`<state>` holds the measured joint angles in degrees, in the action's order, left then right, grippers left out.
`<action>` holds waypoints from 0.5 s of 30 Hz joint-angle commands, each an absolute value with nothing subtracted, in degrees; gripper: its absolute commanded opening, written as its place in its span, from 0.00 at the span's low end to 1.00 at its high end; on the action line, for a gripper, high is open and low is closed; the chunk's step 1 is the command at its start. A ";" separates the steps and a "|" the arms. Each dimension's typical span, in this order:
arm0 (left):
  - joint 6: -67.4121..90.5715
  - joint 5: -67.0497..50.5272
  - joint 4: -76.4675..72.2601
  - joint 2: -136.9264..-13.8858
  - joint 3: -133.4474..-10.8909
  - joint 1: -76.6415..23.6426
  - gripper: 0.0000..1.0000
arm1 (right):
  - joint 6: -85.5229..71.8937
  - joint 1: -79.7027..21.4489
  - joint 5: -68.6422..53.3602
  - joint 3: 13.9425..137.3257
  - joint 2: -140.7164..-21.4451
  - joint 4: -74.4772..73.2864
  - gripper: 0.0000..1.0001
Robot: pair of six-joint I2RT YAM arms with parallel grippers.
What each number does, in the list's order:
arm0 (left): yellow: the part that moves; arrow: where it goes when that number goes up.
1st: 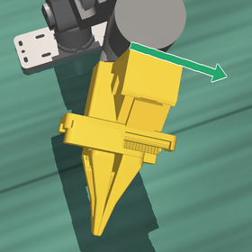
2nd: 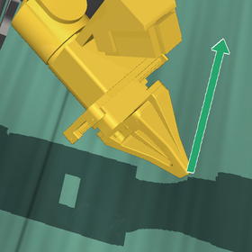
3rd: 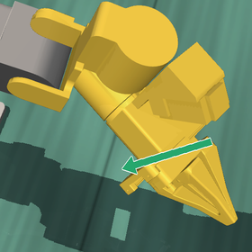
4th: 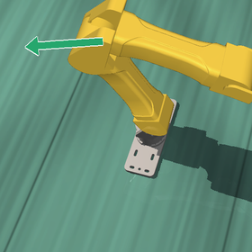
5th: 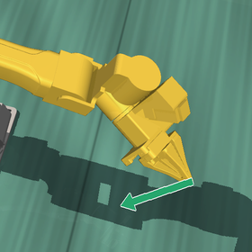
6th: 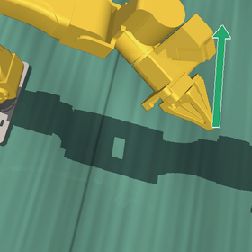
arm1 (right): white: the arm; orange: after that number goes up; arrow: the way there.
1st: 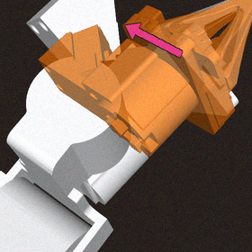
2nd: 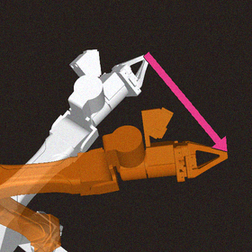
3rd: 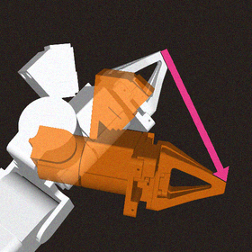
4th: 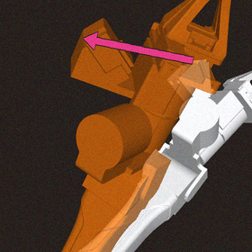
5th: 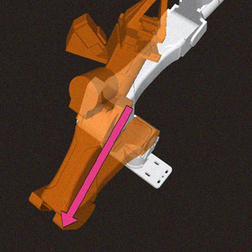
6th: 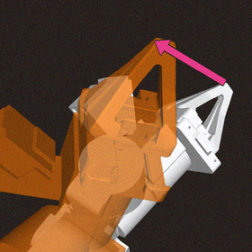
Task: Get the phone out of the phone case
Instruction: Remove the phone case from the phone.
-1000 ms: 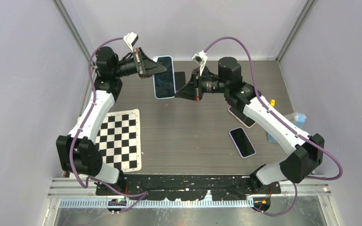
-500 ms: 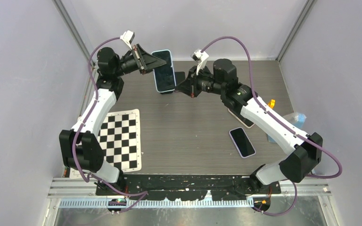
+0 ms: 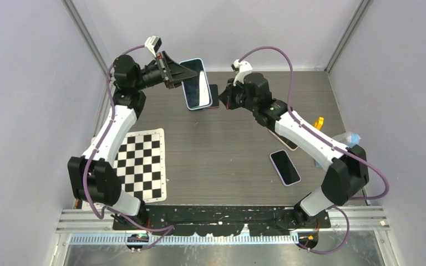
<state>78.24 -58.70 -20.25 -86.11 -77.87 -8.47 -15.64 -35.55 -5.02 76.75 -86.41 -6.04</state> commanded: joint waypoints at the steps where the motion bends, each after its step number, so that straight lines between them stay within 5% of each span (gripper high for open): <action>1: 84.86 -63.72 -24.61 -82.26 -81.27 -9.08 0.00 | -18.20 -34.31 2.04 75.71 -87.73 -8.49 0.01; 5: 83.08 -62.53 -22.25 -82.17 -80.78 -8.39 0.00 | -20.48 -33.73 -4.79 74.42 -85.76 -5.95 0.02; 7: 81.83 -61.80 -20.70 -82.13 -80.77 -8.08 0.00 | -22.30 -32.91 -9.95 73.26 -83.93 -2.71 0.13; 12: 81.05 -58.72 -17.03 -81.89 -80.77 -7.78 0.00 | -24.21 -32.07 -26.37 70.20 -79.59 3.56 0.63; 15: 82.93 -55.92 -14.58 -82.39 -80.46 -7.61 0.00 | -26.81 -32.08 -34.30 68.92 -78.00 8.73 0.73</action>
